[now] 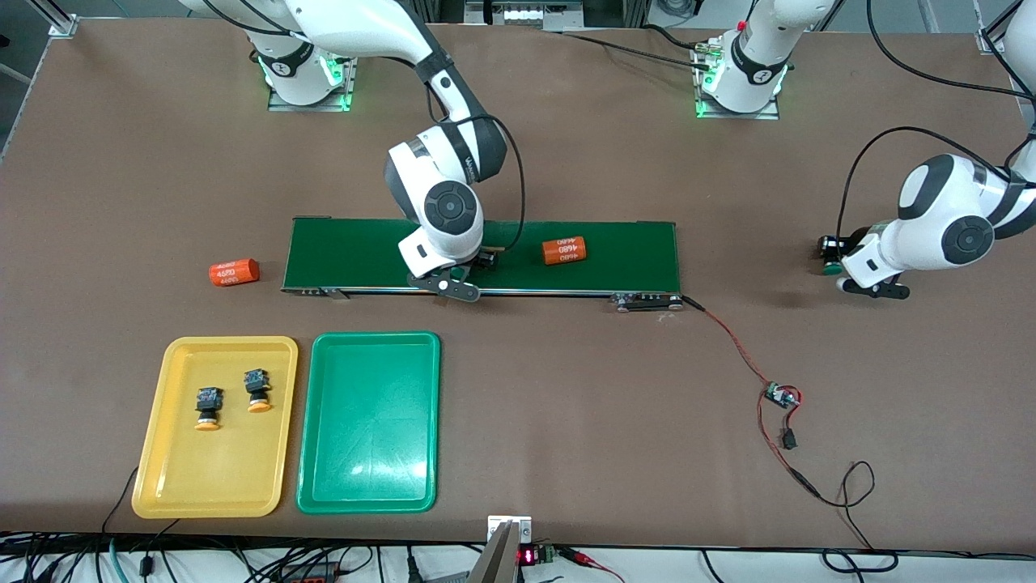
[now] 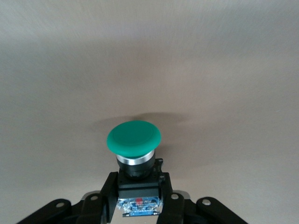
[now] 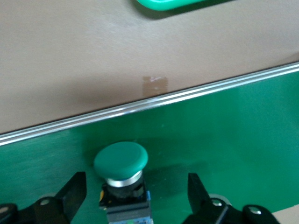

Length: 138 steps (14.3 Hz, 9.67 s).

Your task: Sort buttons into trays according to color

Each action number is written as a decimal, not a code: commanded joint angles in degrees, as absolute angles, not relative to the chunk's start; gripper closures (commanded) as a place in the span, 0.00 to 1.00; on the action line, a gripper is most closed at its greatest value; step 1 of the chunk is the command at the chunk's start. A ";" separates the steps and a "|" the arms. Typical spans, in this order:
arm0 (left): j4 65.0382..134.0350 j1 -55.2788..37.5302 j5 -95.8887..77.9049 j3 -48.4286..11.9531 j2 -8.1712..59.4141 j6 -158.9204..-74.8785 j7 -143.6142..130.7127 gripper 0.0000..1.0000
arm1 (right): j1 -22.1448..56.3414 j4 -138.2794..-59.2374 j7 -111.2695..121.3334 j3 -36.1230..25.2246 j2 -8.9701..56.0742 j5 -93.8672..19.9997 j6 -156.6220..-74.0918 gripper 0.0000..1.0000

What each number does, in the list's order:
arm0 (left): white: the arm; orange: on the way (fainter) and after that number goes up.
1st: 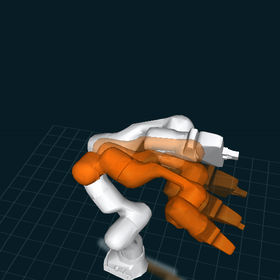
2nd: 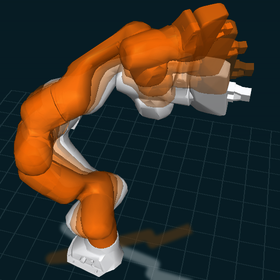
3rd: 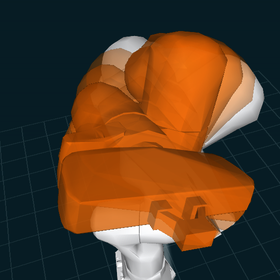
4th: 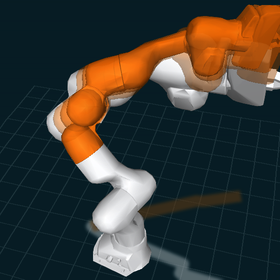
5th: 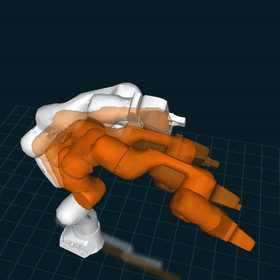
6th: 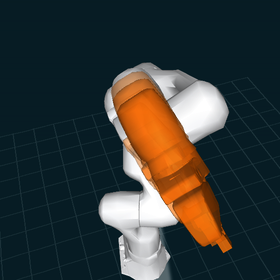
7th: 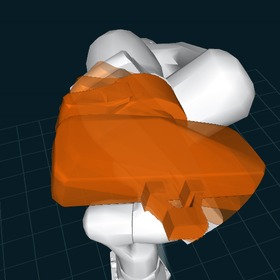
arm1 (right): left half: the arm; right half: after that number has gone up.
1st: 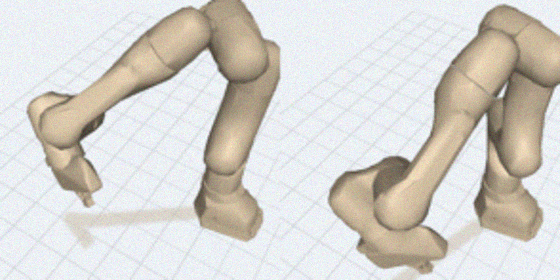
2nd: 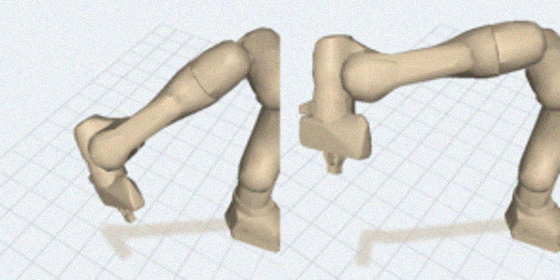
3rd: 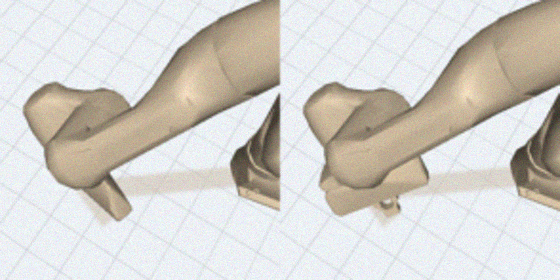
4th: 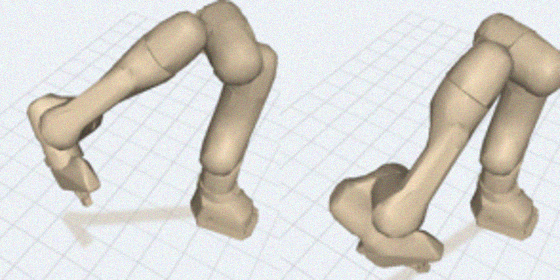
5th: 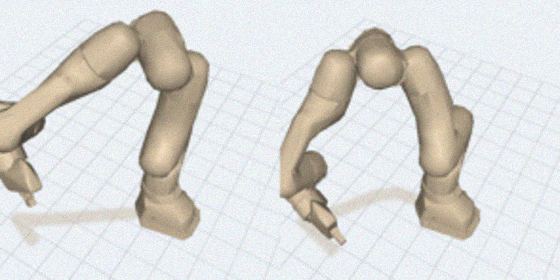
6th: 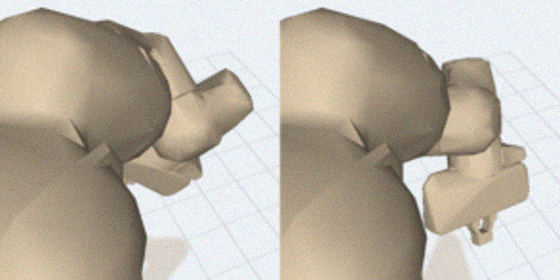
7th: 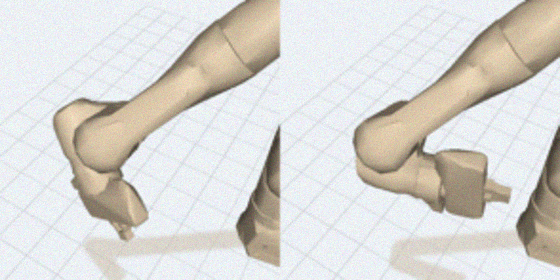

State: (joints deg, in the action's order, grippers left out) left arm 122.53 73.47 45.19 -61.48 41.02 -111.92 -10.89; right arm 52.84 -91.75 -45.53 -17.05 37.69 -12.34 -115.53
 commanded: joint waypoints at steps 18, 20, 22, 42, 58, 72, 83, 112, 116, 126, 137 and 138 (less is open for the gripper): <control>103.53 28.59 20.39 -61.98 43.15 -109.41 -31.36 0.82 | 36.23 -71.56 -21.47 -24.35 47.88 -11.43 -118.37 0.87; 104.15 25.32 20.39 -58.99 43.15 -111.61 -32.34 0.82 | 34.02 -70.93 -16.37 -24.26 50.79 -11.69 -124.24 0.87; 104.59 25.05 20.39 -58.54 43.15 -112.41 -32.52 0.65 | 32.70 -70.93 -14.94 -23.30 53.08 -11.87 -128.92 0.91; 75.23 20.42 18.23 -42.78 28.95 -83.75 -6.80 0.00 | 41.30 -72.33 -16.69 -23.29 42.81 -12.65 -109.54 0.00; 95.04 -2.38 0.70 -1.32 -0.89 -96.34 2.90 0.00 | 53.09 -72.51 -37.79 -23.29 41.22 -13.10 -107.32 0.00; 91.49 -1.85 0.62 -1.85 1.58 -91.41 2.55 0.00 | 53.88 -73.74 -38.14 -23.29 41.22 -13.18 -107.67 0.00; 91.49 -1.84 0.62 -1.85 1.58 -91.23 2.64 0.00 | 56.86 -76.90 -39.80 -23.20 41.22 -17.67 -108.54 0.00; 91.49 -1.76 0.62 -1.85 1.58 -91.14 2.72 0.00 | 62.93 -80.33 -46.05 -23.20 42.36 -18.98 -112.32 0.00; 91.49 -1.76 0.62 -1.85 1.58 -91.14 2.72 0.00 | 63.10 -80.24 -46.14 -23.20 43.68 -19.07 -115.13 0.00; 91.58 -1.76 0.62 -1.85 1.58 -91.14 2.81 0.00 | 61.09 -80.16 -42.36 -23.20 45.53 -20.21 -116.37 0.77; 91.58 -1.76 0.62 -1.76 1.58 -91.06 2.90 0.00 | 56.45 -74.98 -39.83 -30.50 45.61 -19.69 -118.12 0.86; 91.50 -1.76 0.62 -1.76 1.58 -91.14 2.90 0.00 | 54.25 -74.19 -36.86 -30.32 45.79 -19.77 -118.65 0.85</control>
State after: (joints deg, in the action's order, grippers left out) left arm 93.34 -1.78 0.53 -1.69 0.73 -92.29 2.77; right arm 58.61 -76.36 -41.26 -30.79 45.26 -19.06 -117.96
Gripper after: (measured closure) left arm 0.000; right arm 0.590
